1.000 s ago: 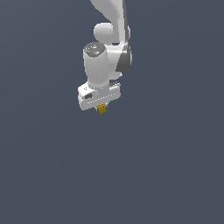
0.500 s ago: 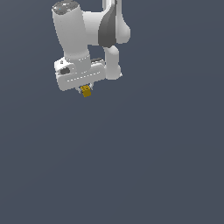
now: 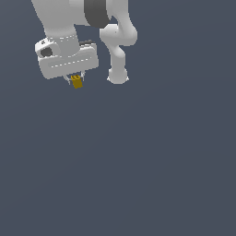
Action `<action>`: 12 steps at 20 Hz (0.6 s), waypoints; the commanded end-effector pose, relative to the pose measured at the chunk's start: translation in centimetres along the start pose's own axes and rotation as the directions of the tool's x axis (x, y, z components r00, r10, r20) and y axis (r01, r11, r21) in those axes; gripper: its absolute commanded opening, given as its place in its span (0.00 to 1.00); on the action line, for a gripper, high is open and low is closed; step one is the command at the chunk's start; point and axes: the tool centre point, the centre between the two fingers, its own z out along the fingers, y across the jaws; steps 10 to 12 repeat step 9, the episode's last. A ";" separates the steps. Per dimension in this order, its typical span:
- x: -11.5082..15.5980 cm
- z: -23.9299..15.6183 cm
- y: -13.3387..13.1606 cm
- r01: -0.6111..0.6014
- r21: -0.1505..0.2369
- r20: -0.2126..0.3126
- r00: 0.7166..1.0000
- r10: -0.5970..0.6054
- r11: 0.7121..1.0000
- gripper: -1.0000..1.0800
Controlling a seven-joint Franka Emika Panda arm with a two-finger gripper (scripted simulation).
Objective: Pick up the object and move it to a goal position.
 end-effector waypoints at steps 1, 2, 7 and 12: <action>-0.4 -0.9 0.5 0.001 0.000 0.001 1.000 -0.001 1.000 0.00; -0.5 -1.1 0.7 0.001 0.000 0.001 1.000 -0.001 1.000 0.00; -0.7 -1.5 1.0 0.001 0.000 0.001 1.000 -0.001 1.000 0.00; -0.6 -1.5 0.9 0.001 -0.001 0.002 1.000 -0.001 1.000 0.00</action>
